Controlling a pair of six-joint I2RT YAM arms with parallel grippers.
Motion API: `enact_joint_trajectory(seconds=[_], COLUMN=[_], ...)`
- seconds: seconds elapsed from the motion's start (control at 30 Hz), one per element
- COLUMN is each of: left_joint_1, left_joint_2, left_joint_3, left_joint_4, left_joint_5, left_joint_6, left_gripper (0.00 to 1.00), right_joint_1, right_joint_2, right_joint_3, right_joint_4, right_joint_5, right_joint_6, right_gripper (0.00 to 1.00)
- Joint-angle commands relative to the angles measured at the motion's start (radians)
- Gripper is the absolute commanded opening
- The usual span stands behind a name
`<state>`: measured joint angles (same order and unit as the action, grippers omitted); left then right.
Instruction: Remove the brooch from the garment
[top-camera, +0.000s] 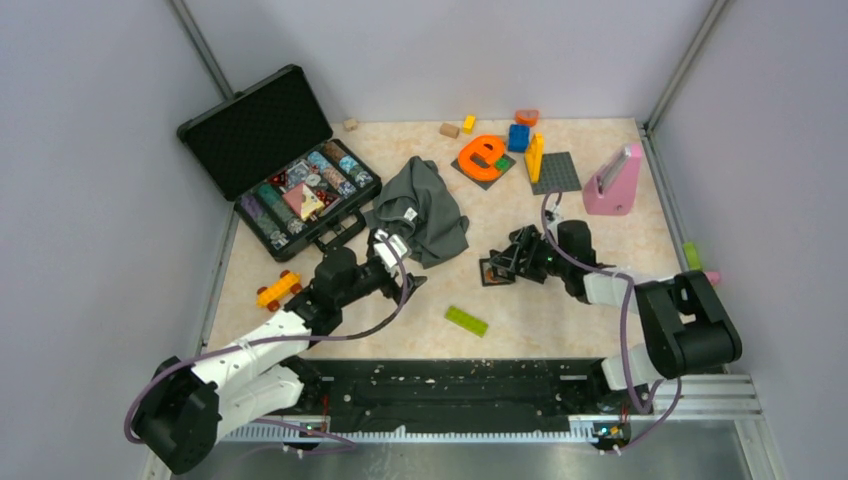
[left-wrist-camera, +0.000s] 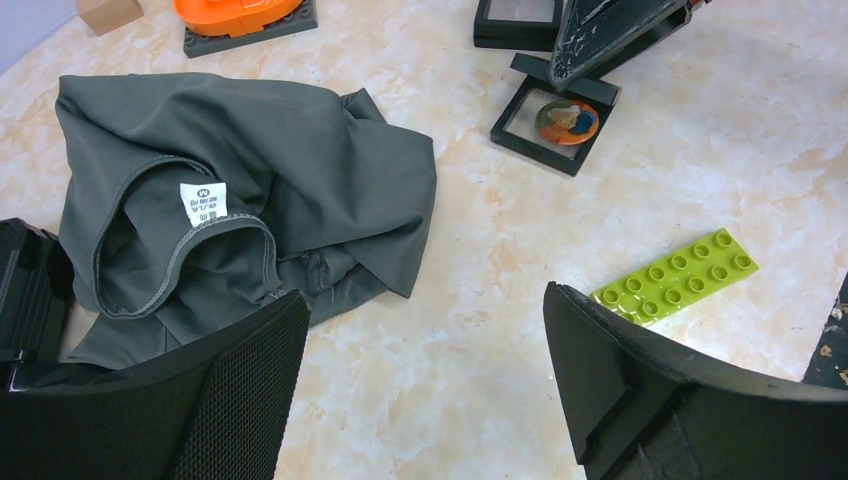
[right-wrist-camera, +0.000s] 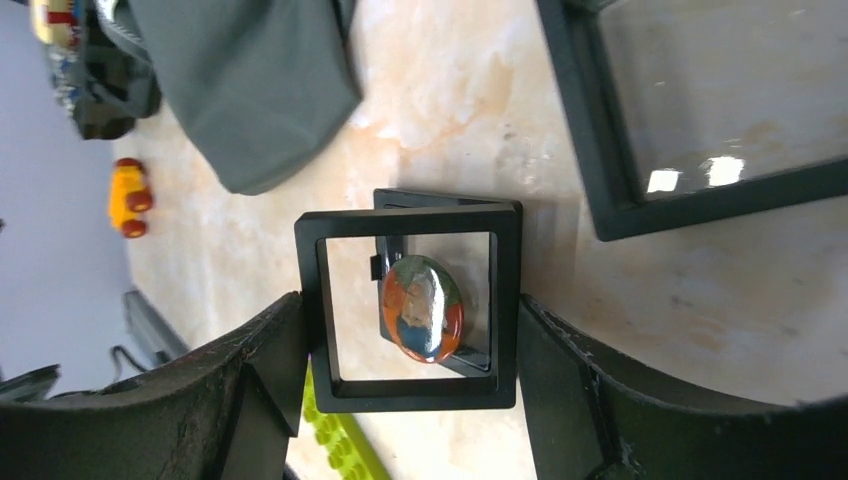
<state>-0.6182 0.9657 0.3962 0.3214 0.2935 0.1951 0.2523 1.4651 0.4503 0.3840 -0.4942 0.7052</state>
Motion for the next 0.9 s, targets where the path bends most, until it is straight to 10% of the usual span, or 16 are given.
enact_joint_trajectory(seconds=[0.0, 0.7, 0.87], left_joint_1=[-0.005, -0.005, -0.004], left_joint_2=[-0.013, -0.058, -0.065], left_joint_3=[-0.008, -0.03, -0.036], left_joint_4=[0.056, 0.075, 0.076], left_joint_5=[-0.015, -0.19, -0.228], left_joint_6=[-0.015, -0.08, -0.074], left_gripper=[0.91, 0.94, 0.94], right_joint_1=[-0.008, 0.102, 0.119], right_joint_2=[-0.083, -0.088, -0.095], right_joint_3=[0.06, 0.221, 0.229], right_joint_4=[-0.209, -0.613, -0.613], right_joint_5=[0.165, 0.695, 0.681], right_joint_6=[-0.142, -0.243, -0.242], right_gripper=[0.57, 0.68, 0.98])
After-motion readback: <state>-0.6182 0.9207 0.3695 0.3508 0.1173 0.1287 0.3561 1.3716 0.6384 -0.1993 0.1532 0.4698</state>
